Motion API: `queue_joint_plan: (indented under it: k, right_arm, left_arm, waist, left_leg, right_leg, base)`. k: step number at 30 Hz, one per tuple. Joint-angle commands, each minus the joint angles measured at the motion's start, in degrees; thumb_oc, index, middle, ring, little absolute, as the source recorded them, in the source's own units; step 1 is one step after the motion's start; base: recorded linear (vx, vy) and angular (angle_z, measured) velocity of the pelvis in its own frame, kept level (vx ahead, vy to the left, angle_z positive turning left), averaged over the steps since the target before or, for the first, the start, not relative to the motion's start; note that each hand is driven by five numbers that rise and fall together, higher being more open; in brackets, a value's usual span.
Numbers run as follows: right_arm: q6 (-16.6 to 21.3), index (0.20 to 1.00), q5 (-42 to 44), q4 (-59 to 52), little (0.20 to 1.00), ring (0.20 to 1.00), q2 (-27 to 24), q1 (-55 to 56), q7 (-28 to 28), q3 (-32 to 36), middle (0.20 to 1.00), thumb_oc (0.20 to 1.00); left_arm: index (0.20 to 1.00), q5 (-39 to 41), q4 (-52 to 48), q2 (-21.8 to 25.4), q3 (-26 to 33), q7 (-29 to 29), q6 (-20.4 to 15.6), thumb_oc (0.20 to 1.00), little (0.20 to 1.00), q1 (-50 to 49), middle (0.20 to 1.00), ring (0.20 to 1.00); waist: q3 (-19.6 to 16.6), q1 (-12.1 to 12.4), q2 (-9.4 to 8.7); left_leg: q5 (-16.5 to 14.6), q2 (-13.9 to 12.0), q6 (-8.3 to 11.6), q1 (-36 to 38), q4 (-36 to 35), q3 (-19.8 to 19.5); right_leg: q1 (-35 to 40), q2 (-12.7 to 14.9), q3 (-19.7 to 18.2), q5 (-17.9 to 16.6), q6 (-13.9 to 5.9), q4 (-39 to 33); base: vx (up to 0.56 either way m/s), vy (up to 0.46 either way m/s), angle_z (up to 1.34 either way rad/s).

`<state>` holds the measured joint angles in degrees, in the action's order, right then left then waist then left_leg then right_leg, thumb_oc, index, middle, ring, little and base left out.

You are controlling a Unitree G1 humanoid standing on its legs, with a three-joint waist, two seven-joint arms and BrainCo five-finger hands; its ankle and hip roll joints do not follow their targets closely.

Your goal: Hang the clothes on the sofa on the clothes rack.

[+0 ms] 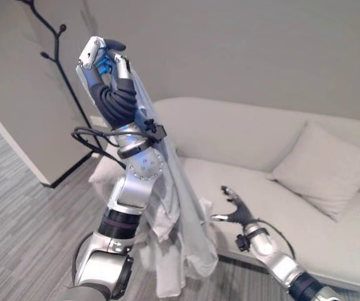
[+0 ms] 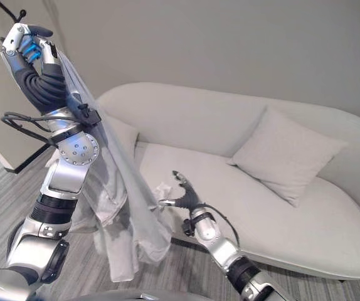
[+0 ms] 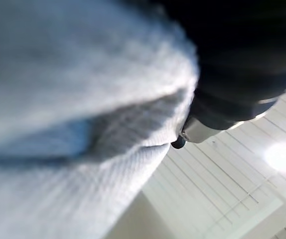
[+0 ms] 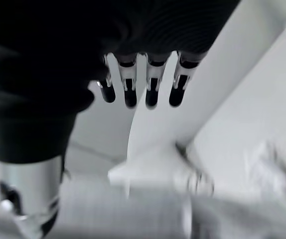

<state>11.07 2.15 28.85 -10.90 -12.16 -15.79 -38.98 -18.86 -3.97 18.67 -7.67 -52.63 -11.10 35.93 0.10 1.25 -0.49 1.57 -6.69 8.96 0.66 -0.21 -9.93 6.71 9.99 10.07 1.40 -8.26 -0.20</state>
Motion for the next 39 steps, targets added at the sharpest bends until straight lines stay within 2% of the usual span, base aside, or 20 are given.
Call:
queue_joint_plan:
  k: [1,2,3,4,5,8,12,15,18,20,22,23,24,25,27,28,29,33,35,39]
  right_arm:
    - [1.02,1.0,-5.45,2.74,1.0,1.0,-0.12,-2.65,0.99,-3.5,1.0,1.0]
    - [0.48,1.0,-6.14,4.9,1.0,1.0,1.36,-2.94,2.64,-5.48,1.0,1.0]
    - [0.55,1.0,-6.14,5.04,1.0,1.0,1.46,-3.08,2.63,-5.45,1.0,1.0]
    - [0.13,1.0,-6.79,7.8,1.0,1.0,2.86,-3.69,3.84,-7.28,1.0,1.0]
    - [0.18,1.0,-6.81,7.9,1.0,1.0,2.94,-3.77,3.81,-7.27,1.0,1.0]
    - [0.42,1.0,-5.65,10.14,1.0,1.0,5.28,-4.83,7.34,-10.0,1.0,1.0]
    - [0.67,1.0,-3.3,14.04,1.0,1.0,9.71,-6.32,9.57,-12.56,1.0,1.0]
    - [0.62,1.0,-2.63,15.13,1.0,1.0,11.01,-6.77,9.27,-12.69,1.0,1.0]
    - [1.17,1.0,-2.51,17.68,1.0,1.0,13.18,-6.74,7.62,-13.73,1.0,1.0]
    - [1.31,1.0,-2.18,18.97,1.0,1.0,13.91,-7.22,6.55,-13.87,1.0,1.0]
    - [1.32,1.0,-1.41,20.01,1.0,1.0,14.76,-7.54,5.57,-14.29,1.0,1.0]
    - [1.24,1.0,-0.78,20.87,1.0,1.0,15.16,-7.71,5.11,-14.26,1.0,1.0]
    - [1.27,1.0,-0.78,20.92,1.0,1.0,15.18,-7.78,5.1,-14.23,1.0,1.0]
    - [1.19,1.0,0.76,22.17,1.0,1.0,16.0,-7.72,4.44,-14.04,1.0,1.0]
    - [0.91,1.0,1.29,24.43,1.0,1.0,16.63,-7.77,4.08,-13.65,1.0,1.0]
    - [0.88,0.784,1.76,24.5,0.784,0.784,16.68,-7.65,4.4,-13.73,0.784,0.784]
    - [0.93,0.2,1.76,24.56,0.2,0.2,16.49,-7.48,4.69,-13.82,0.2,0.2]
    - [0.33,0.2,5.61,28.1,0.2,0.2,16.77,-5.05,5.09,-12.67,0.2,0.2]
    - [0.27,0.2,6.55,29.06,0.2,0.2,16.48,-4.74,4.78,-11.86,0.2,0.2]
    - [0.29,0.2,7.24,29.05,0.2,0.2,12.69,-1.95,3.49,-6.89,0.2,0.2]
  left_arm:
    - [0.2,-2.82,2.55,0.93,-1.55,-0.57,-2.11,0.2,0.2,8.81,0.2,0.2]
    - [0.2,-3.25,3.36,0.55,-2.03,-0.62,-1.64,0.2,0.2,11.62,0.2,0.2]
    - [0.2,-3.25,3.49,0.6,-2.07,-0.67,-1.68,0.2,0.2,11.78,0.2,0.2]
    - [0.2,-2.86,5.0,-0.01,-2.49,-0.97,-1.69,0.2,0.2,13.98,0.2,0.2]
    - [0.2,-2.86,5.07,0.02,-2.5,-0.98,-1.7,0.2,0.2,14.06,0.2,0.2]
    - [0.2,-2.6,8.22,-1.48,-3.91,-1.09,-1.48,0.2,0.2,18.37,0.2,0.2]
    - [0.2,-2.27,10.83,-2.1,-5.03,-2.02,-1.16,0.2,0.2,22.55,0.2,0.2]
    - [0.2,-1.54,11.13,-1.84,-4.89,-2.81,-1.27,0.2,0.2,23.53,0.2,0.2]
    - [0.2,-0.19,11.41,-3.19,-4.37,-4.15,-1.13,0.2,0.2,23.72,0.2,0.2]
    - [0.2,1.36,12.83,-5.01,-4.38,-4.05,-0.93,0.2,0.2,24.37,0.2,0.2]
    - [0.2,2.97,13.53,-7.23,-4.49,-3.4,-0.6,0.2,0.2,24.99,0.2,0.2]
    - [0.2,3.78,13.78,-8.11,-4.4,-3.4,-0.54,0.2,0.2,25.44,0.2,0.2]
    - [0.2,3.79,13.79,-8.1,-4.39,-3.4,-0.54,0.2,0.2,25.52,0.2,0.2]
    - [0.2,5.6,14.38,-10.0,-4.32,-3.87,-0.93,0.2,0.2,26.72,0.2,0.2]
    - [0.2,6.98,15.7,-11.05,-4.3,-3.93,-0.82,0.2,0.2,27.56,0.2,0.2]
    - [0.2,7.21,15.99,-11.49,-4.26,-3.72,-0.72,0.2,0.2,27.91,0.2,0.2]
    - [0.2,6.94,16.0,-11.82,-4.12,-3.35,-0.26,0.2,0.2,28.39,0.2,0.2]
    - [0.2,7.11,16.04,-11.25,-3.77,-3.63,0.26,0.2,0.2,28.84,0.2,0.2]
    - [0.2,7.46,15.98,-11.11,-3.74,-3.76,0.22,0.2,0.2,28.75,0.2,0.2]
    - [0.2,7.88,16.19,-9.67,-3.31,-3.82,0.62,0.2,0.2,28.46,0.2,0.2]
  waist:
    - [-4.34,-0.13,3.08]
    - [-4.17,-0.57,2.93]
    - [-4.11,-0.52,2.77]
    - [-3.91,-0.77,2.24]
    - [-3.89,-0.73,2.11]
    - [-3.47,-0.82,0.79]
    - [-2.35,-0.13,-0.45]
    - [-1.04,0.26,-0.28]
    - [-0.64,-0.19,0.4]
    - [-1.08,0.3,0.85]
    - [-2.03,0.77,1.12]
    - [-2.34,1.02,1.24]
    - [-2.38,1.01,1.2]
    - [-3.54,1.48,1.31]
    - [-4.54,1.99,0.97]
    - [-5.2,2.3,0.86]
    - [-5.75,2.68,0.42]
    - [-7.02,2.86,-0.95]
    - [-7.14,2.88,-0.97]
    - [-6.46,1.85,-0.06]
  left_leg:
    - [2.3,-5.02,2.4,-3.17,-2.36,-4.48]
    - [-1.15,-3.18,1.4,-3.86,0.85,-3.22]
    - [-1.41,-2.93,1.29,-4.1,1.35,-3.15]
    - [-4.36,-0.44,0.29,-5.29,5.22,-1.91]
    - [-4.61,-0.22,0.19,-5.52,5.7,-1.83]
    - [-10.19,3.6,-1.84,-6.93,11.36,0.58]
    - [-13.0,7.33,-3.99,-9.01,15.75,3.22]
    - [-12.95,7.68,-4.71,-9.98,17.22,5.29]
    - [-11.09,8.92,-6.56,-9.65,15.93,7.92]
    - [-9.68,9.77,-7.58,-8.23,13.47,8.3]
    - [-8.39,10.72,-8.44,-6.89,10.98,8.63]
    - [-7.73,11.07,-8.67,-6.52,9.99,8.77]
    - [-7.35,11.1,-8.65,-6.62,9.74,8.76]
    - [-5.83,11.59,-8.99,-6.15,7.73,8.85]
    - [-4.64,12.34,-9.06,-6.11,6.31,9.29]
    - [-4.14,12.73,-9.09,-6.42,5.94,9.51]
    - [-3.74,13.16,-9.15,-7.02,5.77,9.94]
    - [-2.6,14.38,-9.41,-7.21,4.65,10.11]
    - [-2.12,14.3,-9.28,-7.54,4.26,10.36]
    - [0.75,13.39,-8.41,-9.3,2.51,11.26]
  right_leg:
    - [-3.11,0.07,-2.68,-3.21,-1.12,-2.44]
    - [-3.71,3.01,-3.45,-5.14,-2.23,-2.88]
    - [-3.72,3.2,-3.54,-5.23,-2.34,-3.0]
    - [-4.04,6.31,-4.25,-7.5,-3.06,-3.84]
    - [-4.05,6.49,-4.34,-7.59,-3.16,-3.96]
    - [-5.47,10.38,-6.7,-10.17,-4.33,-4.69]
    - [-9.62,13.22,-9.96,-13.19,-4.54,-4.8]
    - [-13.6,13.35,-10.2,-14.47,-4.33,-4.8]
    - [-13.26,9.78,-11.63,-11.18,-2.48,-1.99]
    - [-12.81,6.08,-13.13,-6.47,-1.36,4.01]
    - [-10.49,1.85,-12.43,-0.92,-0.23,8.97]
    - [-9.34,0.41,-11.65,1.3,0.32,10.7]
    - [-9.54,0.44,-11.66,1.11,0.33,10.69]
    - [-7.09,-2.45,-10.33,5.05,1.63,13.59]
    - [-4.12,-4.28,-9.33,7.96,2.51,14.5]
    - [-3.06,-5.14,-9.07,8.71,2.8,14.82]
    - [-1.73,-5.91,-8.85,9.31,2.94,14.44]
    - [-0.3,-7.37,-9.12,9.46,3.77,10.29]
    - [0.09,-8.04,-9.65,8.9,3.68,8.32]
    - [0.74,-10.05,-11.72,6.05,4.01,2.55]
  base:
    - [-0.2,0.559,-0.01]
    - [-0.14,0.403,-0.07]
    - [-0.19,0.495,-0.09]
    - [-0.1,0.234,-0.02]
    - [-0.14,0.35,0.04]
    - [-0.14,0.298,-0.05]
    - [-0.21,0.269,-0.26]
    - [-0.23,0.233,-0.43]
    - [-0.18,0.299,-0.27]
    - [-0.08,0.218,0.03]
    - [-0.03,0.183,0.08]
    - [-0.04,0.106,0.17]
    - [-0.04,0.12,0.25]
    - [-0.03,0.095,0.27]
    - [-0.02,0.079,0.14]
    - [-0.03,0.02,0.08]
    - [-0.02,0.007,0.11]
    - [-0.01,-0.039,0.3]
    - [-0.08,-0.026,0.01]
    - [-0.15,-0.027,-0.27]
